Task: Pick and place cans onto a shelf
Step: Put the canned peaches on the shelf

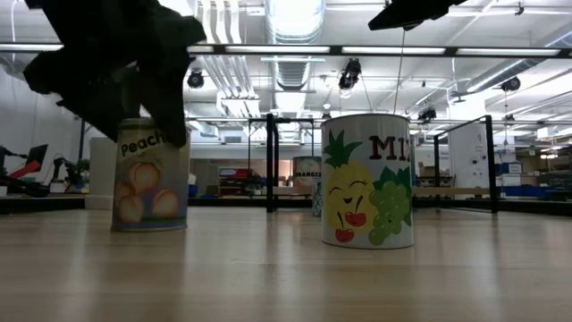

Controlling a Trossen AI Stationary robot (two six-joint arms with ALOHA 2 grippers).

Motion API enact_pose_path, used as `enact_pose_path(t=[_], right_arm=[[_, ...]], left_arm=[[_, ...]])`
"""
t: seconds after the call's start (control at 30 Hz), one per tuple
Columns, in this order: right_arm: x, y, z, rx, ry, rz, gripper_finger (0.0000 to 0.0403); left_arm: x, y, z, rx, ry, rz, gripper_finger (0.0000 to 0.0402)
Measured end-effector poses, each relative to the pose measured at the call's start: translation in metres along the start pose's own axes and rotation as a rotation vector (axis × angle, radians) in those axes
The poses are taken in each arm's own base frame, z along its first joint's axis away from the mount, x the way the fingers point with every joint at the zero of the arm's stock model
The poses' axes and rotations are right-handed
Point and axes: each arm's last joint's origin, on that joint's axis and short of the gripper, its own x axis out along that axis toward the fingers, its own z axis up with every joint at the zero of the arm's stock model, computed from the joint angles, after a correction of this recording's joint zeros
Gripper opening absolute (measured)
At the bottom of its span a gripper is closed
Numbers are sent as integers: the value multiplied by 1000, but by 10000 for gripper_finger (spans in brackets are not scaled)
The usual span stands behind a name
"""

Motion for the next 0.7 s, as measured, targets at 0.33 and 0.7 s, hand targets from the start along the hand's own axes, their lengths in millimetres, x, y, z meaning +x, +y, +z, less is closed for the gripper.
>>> enact_pose_path(t=[0.33, 0.7], right_arm=[[0, 0, 0, 0, 0, 0, 12], [0, 0, 0, 0, 4, 1, 12]], left_arm=[[4, -2, -3, 6, 6, 9, 312], [-5, 1, 3, -16, 33, -20, 298]])
